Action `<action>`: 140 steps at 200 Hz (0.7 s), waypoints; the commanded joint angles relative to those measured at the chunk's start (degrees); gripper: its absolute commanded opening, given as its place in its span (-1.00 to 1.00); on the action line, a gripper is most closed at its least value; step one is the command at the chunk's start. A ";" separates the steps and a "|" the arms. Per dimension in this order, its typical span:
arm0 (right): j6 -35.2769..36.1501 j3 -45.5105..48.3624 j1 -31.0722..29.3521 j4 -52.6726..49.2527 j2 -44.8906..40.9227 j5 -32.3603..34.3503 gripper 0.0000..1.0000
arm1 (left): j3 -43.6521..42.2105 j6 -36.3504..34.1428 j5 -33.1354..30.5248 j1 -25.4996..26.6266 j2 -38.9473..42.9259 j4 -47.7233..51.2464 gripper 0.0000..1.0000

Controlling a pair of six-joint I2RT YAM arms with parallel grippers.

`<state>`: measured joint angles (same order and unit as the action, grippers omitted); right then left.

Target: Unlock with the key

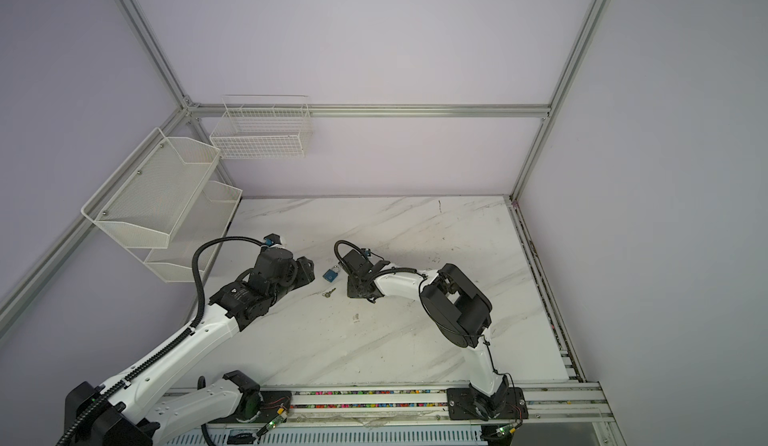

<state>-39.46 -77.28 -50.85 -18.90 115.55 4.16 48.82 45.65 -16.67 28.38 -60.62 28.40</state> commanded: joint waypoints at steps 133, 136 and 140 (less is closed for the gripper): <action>24.99 4.39 -0.48 8.48 -17.56 -6.39 -1.00 | -1.32 12.30 15.42 -5.60 10.96 4.13 0.22; 25.34 4.61 -0.41 8.97 -18.14 -6.63 -1.00 | -1.09 12.81 15.70 -5.66 11.42 4.30 0.22; 26.38 5.01 -0.47 9.84 -19.26 -7.06 -1.00 | -0.82 13.56 15.98 -5.82 11.84 4.52 0.23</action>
<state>-21.61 -73.97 -50.85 -13.89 102.80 -1.34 46.98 54.68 -5.48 23.57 -51.70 31.22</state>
